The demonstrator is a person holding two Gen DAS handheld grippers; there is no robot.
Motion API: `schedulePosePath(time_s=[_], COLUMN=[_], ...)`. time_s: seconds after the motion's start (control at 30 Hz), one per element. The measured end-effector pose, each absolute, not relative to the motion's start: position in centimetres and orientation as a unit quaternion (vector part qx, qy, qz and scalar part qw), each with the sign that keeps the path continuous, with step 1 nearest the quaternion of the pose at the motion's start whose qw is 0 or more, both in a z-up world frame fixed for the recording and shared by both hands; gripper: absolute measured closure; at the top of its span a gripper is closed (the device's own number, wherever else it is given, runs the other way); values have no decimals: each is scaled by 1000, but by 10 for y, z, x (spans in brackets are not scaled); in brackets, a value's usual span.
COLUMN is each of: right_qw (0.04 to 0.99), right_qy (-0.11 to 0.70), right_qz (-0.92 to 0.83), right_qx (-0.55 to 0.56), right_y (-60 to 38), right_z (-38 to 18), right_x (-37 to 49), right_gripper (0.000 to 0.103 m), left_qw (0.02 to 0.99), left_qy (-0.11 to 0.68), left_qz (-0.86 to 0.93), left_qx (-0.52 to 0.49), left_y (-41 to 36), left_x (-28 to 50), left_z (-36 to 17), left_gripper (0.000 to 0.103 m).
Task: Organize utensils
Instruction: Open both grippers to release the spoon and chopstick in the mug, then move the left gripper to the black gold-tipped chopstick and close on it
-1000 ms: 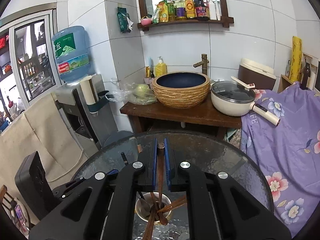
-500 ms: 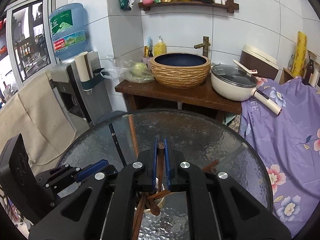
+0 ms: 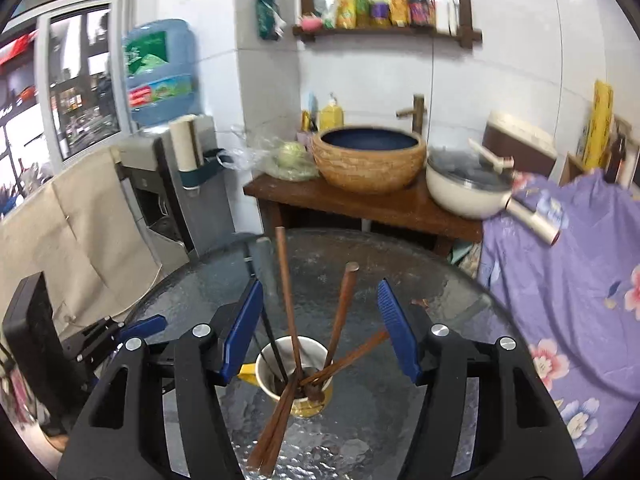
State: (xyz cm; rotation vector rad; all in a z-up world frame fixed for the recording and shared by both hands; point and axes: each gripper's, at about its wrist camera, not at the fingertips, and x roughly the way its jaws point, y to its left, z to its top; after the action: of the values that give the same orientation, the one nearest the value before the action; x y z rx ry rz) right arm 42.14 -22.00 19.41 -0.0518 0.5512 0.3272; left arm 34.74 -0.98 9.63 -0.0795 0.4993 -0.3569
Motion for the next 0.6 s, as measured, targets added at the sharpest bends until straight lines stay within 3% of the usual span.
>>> schedulePosePath(time_s=[0.03,0.23,0.47,0.6], right_qw=[952,947,929,930], right_qy=[257,225,260,266], right_qz=[165,216,247,237], right_qx=[-37,-79,-96,-89], right_y=[-218,-207,-204,-208], right_z=[196,178,117,87], right_x=[407,315,255,238], right_gripper=[43,36,36,36], left_qw=[952,944,928,921], left_qy=[248,269,306,324], left_qz=[-174,-187,-210,-206], left_qx=[-39,-34,42,67], left_y=[-5,24,33,33], left_x=[341,289,221,189], left_z=[95,80,39,10], left_gripper=[27,13,14,27])
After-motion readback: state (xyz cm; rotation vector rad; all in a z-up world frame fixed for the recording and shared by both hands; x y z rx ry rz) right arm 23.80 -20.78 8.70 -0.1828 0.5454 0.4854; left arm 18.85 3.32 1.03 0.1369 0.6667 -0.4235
